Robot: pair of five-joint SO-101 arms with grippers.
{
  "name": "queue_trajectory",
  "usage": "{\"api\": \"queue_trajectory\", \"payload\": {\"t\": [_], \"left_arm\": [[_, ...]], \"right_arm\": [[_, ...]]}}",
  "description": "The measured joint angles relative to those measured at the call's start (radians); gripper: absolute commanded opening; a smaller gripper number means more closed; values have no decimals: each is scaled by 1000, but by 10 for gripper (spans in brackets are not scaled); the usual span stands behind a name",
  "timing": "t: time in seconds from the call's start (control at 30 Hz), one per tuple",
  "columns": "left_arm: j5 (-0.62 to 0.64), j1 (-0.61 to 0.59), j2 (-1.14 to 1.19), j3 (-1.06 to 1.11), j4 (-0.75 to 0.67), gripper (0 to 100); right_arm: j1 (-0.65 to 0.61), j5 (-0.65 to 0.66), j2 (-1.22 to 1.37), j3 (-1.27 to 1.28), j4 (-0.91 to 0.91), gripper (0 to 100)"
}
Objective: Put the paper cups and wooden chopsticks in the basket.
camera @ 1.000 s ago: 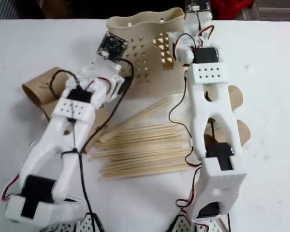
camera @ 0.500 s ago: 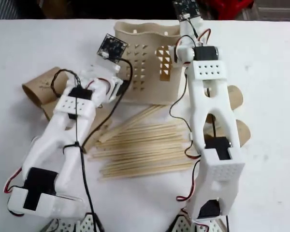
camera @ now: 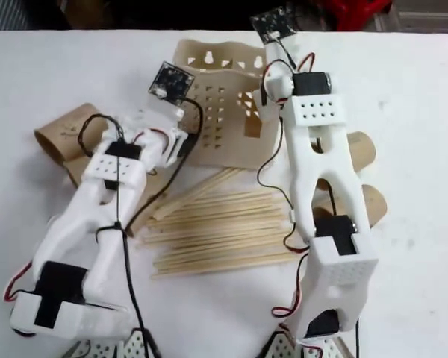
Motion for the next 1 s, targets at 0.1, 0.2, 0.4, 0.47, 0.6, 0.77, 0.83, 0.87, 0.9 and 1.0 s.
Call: {"api": "queue_trajectory", "payload": {"t": [0.1, 0.2, 0.4, 0.47, 0.6, 0.77, 0.83, 0.87, 0.9, 1.0], "left_arm": [[-2, 8, 0, 2, 0, 263], [-2, 9, 0, 2, 0, 263], [2, 11, 2, 2, 0, 263], [3, 12, 2, 0, 0, 263], [3, 17, 0, -2, -8, 263], [3, 38, 0, -2, -20, 228], [3, 46, 0, -2, -21, 229], [3, 49, 0, -2, -21, 229], [3, 54, 0, -2, -21, 229], [2, 57, 6, 0, -21, 228]], "right_arm": [[0, 0, 0, 34, -5, 149], [2, 6, -8, 84, -40, 149], [6, 51, 32, 133, -166, 149], [17, 55, 48, 137, -221, 149], [29, 58, 55, 164, -354, 149], [37, 58, 46, 169, -466, 148], [37, 77, 40, 173, -476, 148], [37, 87, 32, 183, -482, 148], [37, 95, 25, 193, -483, 148], [25, 103, -14, 249, -448, 148]]}}
